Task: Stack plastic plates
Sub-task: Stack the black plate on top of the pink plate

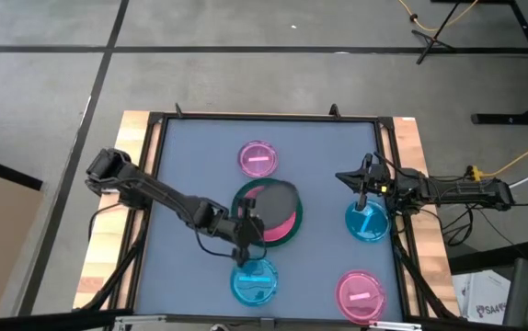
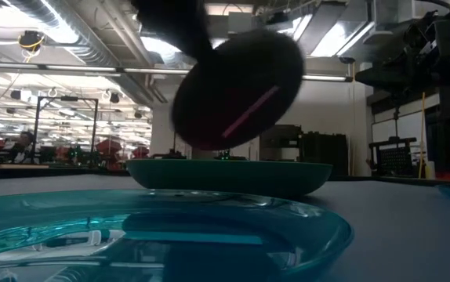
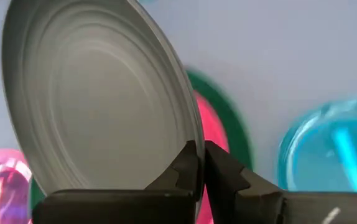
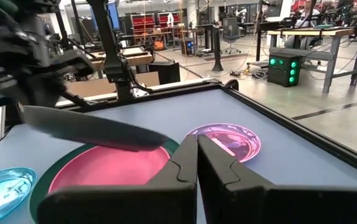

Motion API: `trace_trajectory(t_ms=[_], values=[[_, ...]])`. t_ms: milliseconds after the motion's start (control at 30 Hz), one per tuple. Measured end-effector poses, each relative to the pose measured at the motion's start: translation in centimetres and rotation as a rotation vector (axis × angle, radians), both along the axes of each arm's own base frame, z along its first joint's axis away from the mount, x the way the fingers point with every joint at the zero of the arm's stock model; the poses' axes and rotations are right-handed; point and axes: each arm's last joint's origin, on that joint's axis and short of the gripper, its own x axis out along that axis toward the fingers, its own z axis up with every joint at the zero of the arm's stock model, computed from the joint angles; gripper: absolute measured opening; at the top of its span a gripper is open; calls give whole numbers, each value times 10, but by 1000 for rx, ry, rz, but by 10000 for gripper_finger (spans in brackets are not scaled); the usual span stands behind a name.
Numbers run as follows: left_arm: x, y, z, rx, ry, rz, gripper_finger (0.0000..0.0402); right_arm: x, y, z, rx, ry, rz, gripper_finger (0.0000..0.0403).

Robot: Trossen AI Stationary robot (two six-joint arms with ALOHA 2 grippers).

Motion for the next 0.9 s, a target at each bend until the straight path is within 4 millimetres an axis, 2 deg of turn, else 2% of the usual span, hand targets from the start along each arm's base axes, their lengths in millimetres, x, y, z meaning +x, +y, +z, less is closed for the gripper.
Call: trace_trajectory(t_ms=[167,333,633,900], values=[[22,-16,-2,61,81,-51,12,0,0,0,0,0,0,0],[33,-18,-6,115,196,-36,12,0,0,0,0,3,-1,0],[31,-8,-30,164,328,-29,12,0,0,-1,0,8,0,0],[31,-4,-33,137,347,-49,12,0,0,-2,-1,18,0,0]])
